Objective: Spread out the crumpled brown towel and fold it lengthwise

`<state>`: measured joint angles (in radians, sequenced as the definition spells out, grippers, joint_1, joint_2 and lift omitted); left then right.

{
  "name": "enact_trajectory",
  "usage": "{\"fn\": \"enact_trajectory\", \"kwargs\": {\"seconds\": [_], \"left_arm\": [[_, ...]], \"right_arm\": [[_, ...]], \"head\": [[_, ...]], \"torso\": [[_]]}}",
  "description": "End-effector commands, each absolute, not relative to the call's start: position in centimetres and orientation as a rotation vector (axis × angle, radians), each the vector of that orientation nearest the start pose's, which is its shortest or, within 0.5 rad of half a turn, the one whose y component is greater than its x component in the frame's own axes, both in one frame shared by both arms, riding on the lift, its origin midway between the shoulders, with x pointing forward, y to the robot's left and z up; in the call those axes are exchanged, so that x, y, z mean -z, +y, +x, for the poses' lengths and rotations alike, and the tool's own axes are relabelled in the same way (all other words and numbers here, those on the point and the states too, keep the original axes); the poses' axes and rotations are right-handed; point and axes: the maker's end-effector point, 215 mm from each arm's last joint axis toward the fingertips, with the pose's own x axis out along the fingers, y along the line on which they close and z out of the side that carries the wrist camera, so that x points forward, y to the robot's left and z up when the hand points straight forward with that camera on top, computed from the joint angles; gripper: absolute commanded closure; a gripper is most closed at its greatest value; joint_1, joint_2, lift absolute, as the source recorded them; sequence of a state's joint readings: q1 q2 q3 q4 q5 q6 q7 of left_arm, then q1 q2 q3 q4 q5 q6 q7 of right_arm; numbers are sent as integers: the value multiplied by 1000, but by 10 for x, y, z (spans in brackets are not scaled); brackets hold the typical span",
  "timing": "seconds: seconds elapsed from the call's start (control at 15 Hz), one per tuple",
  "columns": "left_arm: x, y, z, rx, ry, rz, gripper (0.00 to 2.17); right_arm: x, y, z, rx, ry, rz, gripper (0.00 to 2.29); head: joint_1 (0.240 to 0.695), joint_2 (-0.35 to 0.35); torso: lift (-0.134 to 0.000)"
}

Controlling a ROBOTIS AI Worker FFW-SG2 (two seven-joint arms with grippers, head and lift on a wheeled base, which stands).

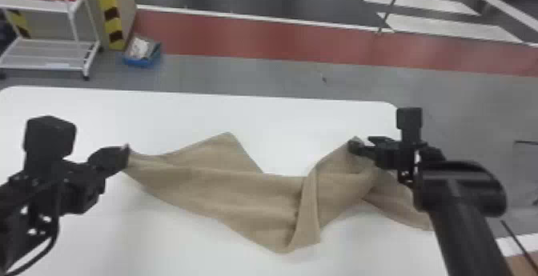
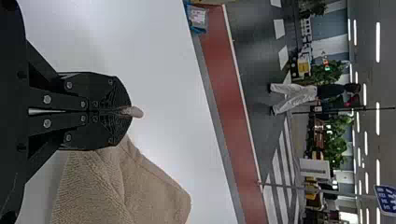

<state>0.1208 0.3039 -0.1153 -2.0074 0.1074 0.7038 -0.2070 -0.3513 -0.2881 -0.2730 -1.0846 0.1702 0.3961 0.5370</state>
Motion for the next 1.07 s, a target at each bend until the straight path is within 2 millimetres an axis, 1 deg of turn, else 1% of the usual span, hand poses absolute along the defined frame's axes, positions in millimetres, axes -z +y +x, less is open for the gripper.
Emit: {"fn": "enact_trajectory", "kwargs": {"seconds": [0.0, 0.2, 0.27, 0.47, 0.6, 0.67, 0.73, 0.8, 0.87, 1.0], "left_arm": [[395, 194, 516, 348, 441, 176, 1180], [394, 196, 517, 343, 438, 176, 1180], [394, 197, 517, 342, 438, 175, 1180], [394, 199, 517, 338, 440, 177, 1180], [388, 202, 517, 331, 430, 175, 1180], [387, 207, 518, 322, 430, 173, 1180], [386, 219, 520, 302, 433, 172, 1180], [384, 228, 521, 281, 440, 175, 1180], [384, 241, 519, 252, 465, 170, 1180], [364, 257, 521, 227, 443, 157, 1180]], "right_arm": [[463, -446, 616, -120, 565, -78, 738], [464, -441, 610, -152, 563, -50, 1224], [457, -435, 611, -171, 545, -37, 1332], [441, -431, 612, -184, 505, -33, 1332], [409, -435, 606, -184, 422, -6, 1332], [381, -435, 605, -203, 340, 6, 1332], [350, -438, 605, -216, 242, 19, 1332], [324, -451, 602, -211, 167, 34, 1332], [307, -459, 600, -203, 120, 56, 1332], [269, -481, 592, -194, 12, 98, 1332]], "head": [[695, -235], [695, -236], [695, -235], [695, -227], [695, -224], [695, -223], [695, -223], [695, -217], [695, -212], [695, -210]], "torso": [[-124], [-124], [-124], [-124], [-124], [-124], [-124], [-124], [-124], [-124]]}}
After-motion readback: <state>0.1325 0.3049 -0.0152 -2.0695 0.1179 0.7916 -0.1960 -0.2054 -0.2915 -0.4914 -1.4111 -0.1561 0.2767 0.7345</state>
